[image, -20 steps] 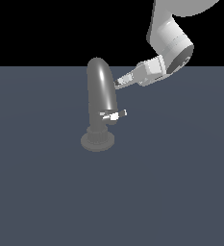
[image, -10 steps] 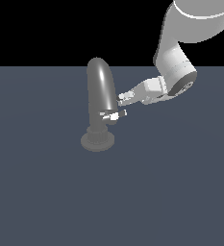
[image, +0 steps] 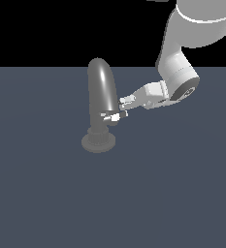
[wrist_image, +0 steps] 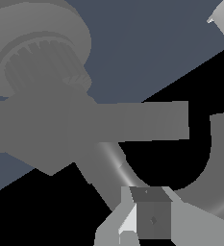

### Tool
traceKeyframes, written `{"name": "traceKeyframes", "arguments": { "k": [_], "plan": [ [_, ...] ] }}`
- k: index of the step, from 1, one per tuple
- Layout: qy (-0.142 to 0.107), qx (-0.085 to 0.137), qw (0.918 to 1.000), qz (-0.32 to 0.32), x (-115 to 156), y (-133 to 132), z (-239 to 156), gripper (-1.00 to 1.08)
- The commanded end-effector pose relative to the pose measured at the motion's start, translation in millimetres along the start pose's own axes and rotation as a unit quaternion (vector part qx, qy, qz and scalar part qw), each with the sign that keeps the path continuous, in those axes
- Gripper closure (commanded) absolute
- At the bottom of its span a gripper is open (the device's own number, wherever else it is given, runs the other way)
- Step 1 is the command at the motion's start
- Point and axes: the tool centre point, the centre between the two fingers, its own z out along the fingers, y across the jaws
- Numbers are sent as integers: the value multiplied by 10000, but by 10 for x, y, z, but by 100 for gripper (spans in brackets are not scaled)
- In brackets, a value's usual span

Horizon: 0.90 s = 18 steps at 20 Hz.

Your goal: Turn on the faucet by rotating a designated handle.

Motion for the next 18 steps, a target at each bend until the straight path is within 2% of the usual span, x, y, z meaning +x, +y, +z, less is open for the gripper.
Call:
{"name": "traceKeyframes", "arguments": {
  "k": [1, 4, 18],
  "plan": [
    [9, -2, 10000, -9, -7, 2, 0, 108],
    [9, -2, 10000, -9, -9, 2, 2, 108],
    [9, -2, 10000, -9, 529, 157, 0, 108]
  ]
}}
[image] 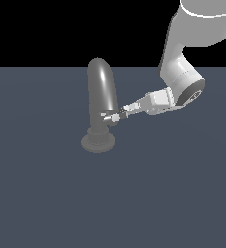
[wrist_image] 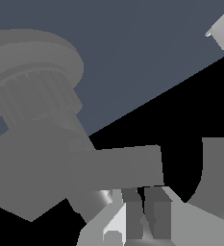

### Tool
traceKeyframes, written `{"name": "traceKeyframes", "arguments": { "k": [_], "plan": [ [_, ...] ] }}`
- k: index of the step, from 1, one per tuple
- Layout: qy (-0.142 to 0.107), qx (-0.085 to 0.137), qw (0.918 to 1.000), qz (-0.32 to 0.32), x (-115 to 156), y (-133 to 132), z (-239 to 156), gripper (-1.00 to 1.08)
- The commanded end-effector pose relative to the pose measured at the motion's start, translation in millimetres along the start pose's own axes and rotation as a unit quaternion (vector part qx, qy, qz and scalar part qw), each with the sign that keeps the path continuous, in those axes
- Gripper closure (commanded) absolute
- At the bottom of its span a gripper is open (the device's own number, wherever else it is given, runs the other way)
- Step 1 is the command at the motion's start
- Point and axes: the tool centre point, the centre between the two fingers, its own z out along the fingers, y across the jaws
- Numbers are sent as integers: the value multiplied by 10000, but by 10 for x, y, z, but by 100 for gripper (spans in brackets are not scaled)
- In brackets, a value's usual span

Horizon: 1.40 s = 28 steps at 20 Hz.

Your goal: Turn on the faucet by rotating a designated handle.

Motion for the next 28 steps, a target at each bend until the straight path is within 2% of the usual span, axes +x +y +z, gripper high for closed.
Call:
{"name": "traceKeyframes", "arguments": {
  "k": [1, 2, 14, 15, 16, 28],
  "plan": [
    [-58, -15, 9999, 143, 225, 23, 0, 108],
    [4, 0, 10000, -11, 14, 8, 0, 108],
    [-55, -15, 9999, 137, 752, -236, 7, 108],
    [-55, -15, 9999, 137, 752, -236, 7, 108],
    [55, -61, 9998, -201, 281, -175, 0, 108],
    [7, -41, 10000, -56, 558, -451, 4, 108]
  ]
}}
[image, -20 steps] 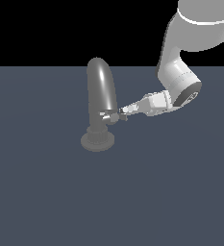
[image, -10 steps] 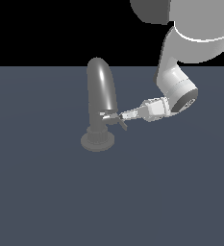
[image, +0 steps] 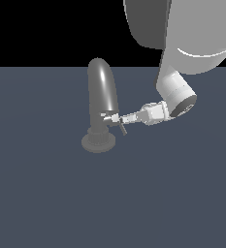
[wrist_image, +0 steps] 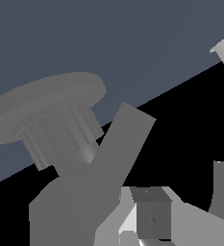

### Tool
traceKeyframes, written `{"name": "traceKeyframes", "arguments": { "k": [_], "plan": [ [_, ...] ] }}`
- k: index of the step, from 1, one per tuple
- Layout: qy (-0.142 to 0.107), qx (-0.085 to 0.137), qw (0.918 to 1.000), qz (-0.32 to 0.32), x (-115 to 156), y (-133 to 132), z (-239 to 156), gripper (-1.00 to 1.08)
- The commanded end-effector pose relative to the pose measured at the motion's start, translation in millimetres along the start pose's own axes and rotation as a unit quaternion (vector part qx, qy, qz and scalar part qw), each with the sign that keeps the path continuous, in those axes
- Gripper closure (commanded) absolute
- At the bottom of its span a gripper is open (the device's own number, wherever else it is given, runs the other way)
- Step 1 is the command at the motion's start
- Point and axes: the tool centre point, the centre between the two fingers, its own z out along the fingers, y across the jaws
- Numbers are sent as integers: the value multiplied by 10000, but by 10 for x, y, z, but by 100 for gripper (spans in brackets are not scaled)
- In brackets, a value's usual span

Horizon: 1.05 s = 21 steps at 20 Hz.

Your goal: Turn on the faucet by rotating a designated handle.

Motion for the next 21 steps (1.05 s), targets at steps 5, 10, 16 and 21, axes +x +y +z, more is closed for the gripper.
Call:
{"name": "traceKeyframes", "arguments": {
  "k": [5, 10, 16, 21],
  "plan": [
    [-23, 152, 9998, 149, 303, -243, 2, 108],
    [-39, 158, 9997, 197, 399, -327, 0, 108],
    [-56, 165, 9995, 247, 501, -416, -1, 108],
    [-66, 169, 9995, 277, 562, -468, -2, 108]
  ]
}}
